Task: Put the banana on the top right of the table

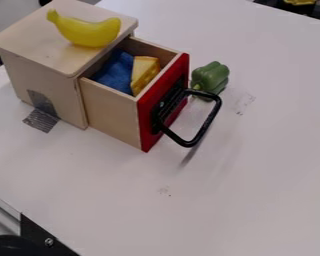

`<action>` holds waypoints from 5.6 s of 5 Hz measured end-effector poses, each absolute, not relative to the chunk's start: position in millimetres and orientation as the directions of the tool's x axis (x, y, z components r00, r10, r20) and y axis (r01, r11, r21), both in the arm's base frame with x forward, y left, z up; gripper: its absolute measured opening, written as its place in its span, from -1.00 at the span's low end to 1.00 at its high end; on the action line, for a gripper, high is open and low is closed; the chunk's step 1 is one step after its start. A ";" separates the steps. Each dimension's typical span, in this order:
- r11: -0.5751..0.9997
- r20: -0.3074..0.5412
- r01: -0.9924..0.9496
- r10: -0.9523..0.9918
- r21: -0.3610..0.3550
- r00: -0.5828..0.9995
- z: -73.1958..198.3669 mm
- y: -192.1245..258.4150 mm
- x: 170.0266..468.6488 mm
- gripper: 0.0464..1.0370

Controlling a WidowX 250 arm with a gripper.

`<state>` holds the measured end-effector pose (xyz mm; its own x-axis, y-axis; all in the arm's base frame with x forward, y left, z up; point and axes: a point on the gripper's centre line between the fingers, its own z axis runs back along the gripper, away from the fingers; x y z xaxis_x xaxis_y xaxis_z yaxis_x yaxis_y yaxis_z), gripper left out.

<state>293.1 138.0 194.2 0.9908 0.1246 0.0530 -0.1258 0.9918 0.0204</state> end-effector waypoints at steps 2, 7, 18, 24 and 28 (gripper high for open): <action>0.993 0.030 -0.119 0.119 -0.002 0.992 179.0 144.0 293.7 0.92; 0.955 0.143 0.292 -0.283 -0.043 0.948 128.2 151.1 291.9 0.92; 0.944 0.026 0.319 -0.318 -0.089 0.948 152.9 38.5 336.9 -0.62; 0.947 0.149 0.321 -0.317 -0.006 0.937 33.3 -66.6 450.3 -0.62; 0.964 0.124 0.258 -0.264 0.062 0.956 36.2 -47.7 442.9 0.60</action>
